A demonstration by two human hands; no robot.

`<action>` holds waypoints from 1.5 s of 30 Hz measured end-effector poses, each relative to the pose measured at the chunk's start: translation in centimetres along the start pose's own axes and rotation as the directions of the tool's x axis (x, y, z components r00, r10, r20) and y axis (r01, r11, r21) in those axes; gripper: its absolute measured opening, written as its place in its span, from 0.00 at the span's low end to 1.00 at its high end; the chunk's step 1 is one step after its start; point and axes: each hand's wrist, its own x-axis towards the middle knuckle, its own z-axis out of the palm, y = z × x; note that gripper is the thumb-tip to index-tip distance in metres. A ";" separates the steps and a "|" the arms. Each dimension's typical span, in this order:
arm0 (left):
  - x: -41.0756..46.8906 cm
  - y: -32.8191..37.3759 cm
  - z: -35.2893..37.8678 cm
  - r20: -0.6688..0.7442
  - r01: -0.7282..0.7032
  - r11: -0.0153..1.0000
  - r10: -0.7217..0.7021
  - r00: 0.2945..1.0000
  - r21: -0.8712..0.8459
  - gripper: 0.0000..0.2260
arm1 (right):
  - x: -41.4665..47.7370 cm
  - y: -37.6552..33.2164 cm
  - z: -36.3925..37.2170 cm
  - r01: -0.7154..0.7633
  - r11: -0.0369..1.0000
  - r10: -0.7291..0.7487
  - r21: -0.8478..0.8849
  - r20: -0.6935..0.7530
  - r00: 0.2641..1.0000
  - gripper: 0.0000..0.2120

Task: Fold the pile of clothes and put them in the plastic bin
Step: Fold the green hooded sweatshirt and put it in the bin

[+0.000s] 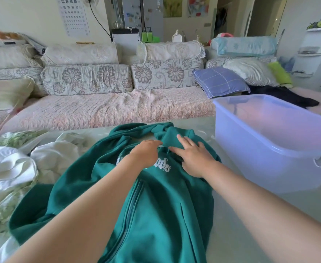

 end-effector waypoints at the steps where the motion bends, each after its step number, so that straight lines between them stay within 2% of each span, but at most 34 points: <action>1: 0.8 -0.1 0.0 0.018 0.009 1.000 -0.010 1.000 0.014 0.23 | 0.4 0.3 0.2 0.011 0.999 -0.010 -0.030 0.039 0.999 0.39; 4: 3.5 -0.7 0.3 0.084 0.026 0.998 -0.031 0.996 0.055 0.25 | 2.2 1.3 1.1 0.079 0.992 -0.072 -0.100 0.078 0.994 0.41; 7: 5.9 -1.8 1.3 0.181 -0.014 0.996 -0.003 0.984 0.093 0.27 | 3.3 1.8 1.3 0.130 0.981 -0.126 -0.142 0.042 0.991 0.34; 10: 6.6 -2.5 2.0 0.341 -0.076 0.974 -0.001 0.940 0.211 0.28 | 3.7 2.6 1.0 0.062 0.973 -0.065 -0.224 -0.004 0.998 0.29; 12: 6.6 -2.7 1.8 0.359 -0.066 0.954 -0.046 0.932 0.294 0.29 | 3.8 3.1 1.0 -0.020 0.964 0.020 -0.265 0.000 1.000 0.26; 14: 6.2 -3.0 1.3 0.343 -0.043 0.938 -0.083 0.936 0.344 0.30 | 3.7 3.4 1.0 -0.106 0.959 0.111 -0.264 0.004 0.994 0.24; 16: 5.8 -3.6 1.0 0.285 0.023 0.935 -0.131 0.950 0.353 0.26 | 3.6 3.2 0.8 -0.163 0.950 0.172 -0.266 0.012 0.985 0.23; 18: 4.9 -4.3 0.4 0.166 0.159 0.926 -0.226 0.960 0.343 0.20 | 3.2 2.9 0.5 -0.192 0.940 0.208 -0.281 0.030 0.978 0.20; 20: 3.9 -5.0 -0.8 0.017 0.343 0.883 -0.367 0.930 0.320 0.19 | 2.6 2.5 0.0 -0.215 0.926 0.248 -0.311 0.070 0.966 0.16; 22: 3.0 -5.9 -2.3 -0.068 0.430 0.833 -0.435 0.898 0.348 0.19 | 2.2 2.1 -0.5 -0.241 0.905 0.301 -0.350 0.128 0.945 0.12; 24: 2.4 -6.5 -3.5 -0.023 0.387 0.809 -0.421 0.907 0.443 0.17 | 2.1 1.3 -1.3 -0.252 0.888 0.340 -0.385 0.181 0.923 0.12; 26: 2.1 -6.4 -4.0 0.147 0.251 0.837 -0.362 0.921 0.485 0.17 | 2.6 0.4 -2.3 -0.219 0.859 0.368 -0.463 0.259 0.893 0.25; 28: 2.1 -6.4 -4.0 0.244 0.160 0.865 -0.305 0.921 0.476 0.17 | 3.7 -0.7 -3.9 -0.214 0.883 0.354 -0.417 0.292 0.889 0.33; 30: 2.3 -6.5 -4.1 0.219 0.109 0.885 -0.228 0.949 0.452 0.19 | 5.1 -1.6 -5.3 -0.218 0.964 0.247 -0.150 0.221 0.943 0.27; 32: 2.5 -6.9 -3.8 0.186 0.060 0.906 -0.150 0.971 0.418 0.20 | 6.5 -2.4 -5.9 -0.151 0.979 0.137 0.137 0.109 0.985 0.18; 34: 2.8 -7.2 -3.5 0.237 0.052 0.934 -0.144 0.961 0.354 0.18 | 7.8 -2.7 -5.6 -0.104 0.961 0.077 0.255 0.113 0.991 0.22; 37: 3.7 -7.9 -3.1 0.259 0.124 0.951 -0.201 0.945 0.283 0.15 | 9.2 -2.9 -3.7 -0.100 0.967 0.031 0.234 0.281 0.959 0.34; 40: 5.3 -9.2 -3.2 0.079 0.097 0.952 -0.125 0.989 0.290 0.15 | 10.4 -3.1 -1.7 -0.054 0.993 0.016 0.103 0.343 0.939 0.38; 42: 6.5 -10.2 -3.4 -0.006 0.092 0.925 -0.097 0.995 0.368 0.22 | 11.3 -3.4 -0.9 -0.029 1.000 0.027 0.000 0.307 0.951 0.36; 43: 6.9 -10.4 -3.5 0.007 0.086 0.891 -0.099 0.995 0.446 0.26 | 11.8 -3.6 -0.6 -0.026 0.999 0.038 -0.046 0.303 0.952 0.33; 45: 8.2 -11.1 -3.2 0.108 0.074 0.849 -0.153 0.982 0.522 0.29 | 12.9 -3.8 -0.3 -0.023 0.996 0.048 -0.082 0.310 0.949 0.21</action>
